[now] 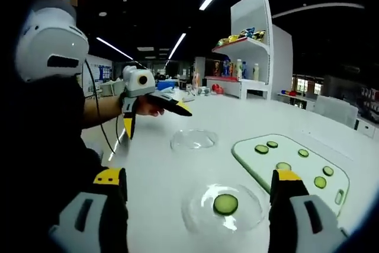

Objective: Open the petri dish lid, add cucumber slices into the petri dish, and close the lid

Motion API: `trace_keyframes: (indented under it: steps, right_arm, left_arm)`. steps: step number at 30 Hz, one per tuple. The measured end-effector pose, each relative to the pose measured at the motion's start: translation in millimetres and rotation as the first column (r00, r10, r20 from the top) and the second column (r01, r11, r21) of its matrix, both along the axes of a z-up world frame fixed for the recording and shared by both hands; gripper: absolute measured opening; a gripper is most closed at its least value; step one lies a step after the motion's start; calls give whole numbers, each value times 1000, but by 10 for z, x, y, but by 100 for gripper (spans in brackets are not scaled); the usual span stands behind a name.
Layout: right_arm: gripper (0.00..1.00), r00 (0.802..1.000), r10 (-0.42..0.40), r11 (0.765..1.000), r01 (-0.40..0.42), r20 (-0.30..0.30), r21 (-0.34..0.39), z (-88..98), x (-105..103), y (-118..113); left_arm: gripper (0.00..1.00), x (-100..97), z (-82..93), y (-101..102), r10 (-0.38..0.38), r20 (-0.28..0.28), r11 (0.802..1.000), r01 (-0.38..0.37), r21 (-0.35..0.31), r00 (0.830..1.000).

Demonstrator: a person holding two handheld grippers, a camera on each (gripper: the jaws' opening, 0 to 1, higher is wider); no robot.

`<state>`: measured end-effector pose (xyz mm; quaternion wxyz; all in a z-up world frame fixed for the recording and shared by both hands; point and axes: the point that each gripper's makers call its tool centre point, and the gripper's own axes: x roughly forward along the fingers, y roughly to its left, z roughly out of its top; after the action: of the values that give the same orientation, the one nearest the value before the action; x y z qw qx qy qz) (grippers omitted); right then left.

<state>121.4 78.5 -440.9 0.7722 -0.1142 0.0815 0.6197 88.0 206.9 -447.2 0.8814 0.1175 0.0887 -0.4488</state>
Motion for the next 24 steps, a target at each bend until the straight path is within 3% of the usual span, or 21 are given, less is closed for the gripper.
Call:
trace_keyframes:
  steps: [4, 12, 24]
  right_arm:
    - [91, 998, 60, 997, -60, -10, -39, -57, -19, 170]
    - [91, 989, 145, 984, -145, -13, -100, -160, 8, 512]
    - [88, 977, 210, 964, -212, -33, -159, -307, 69, 835]
  left_arm:
    - [93, 40, -57, 86, -6, -7, 1000, 6, 14, 1000]
    - [91, 168, -198, 266, -27, -44, 999, 28, 35, 999]
    - [90, 282, -251, 259, -104, -75, 994, 106, 24, 992]
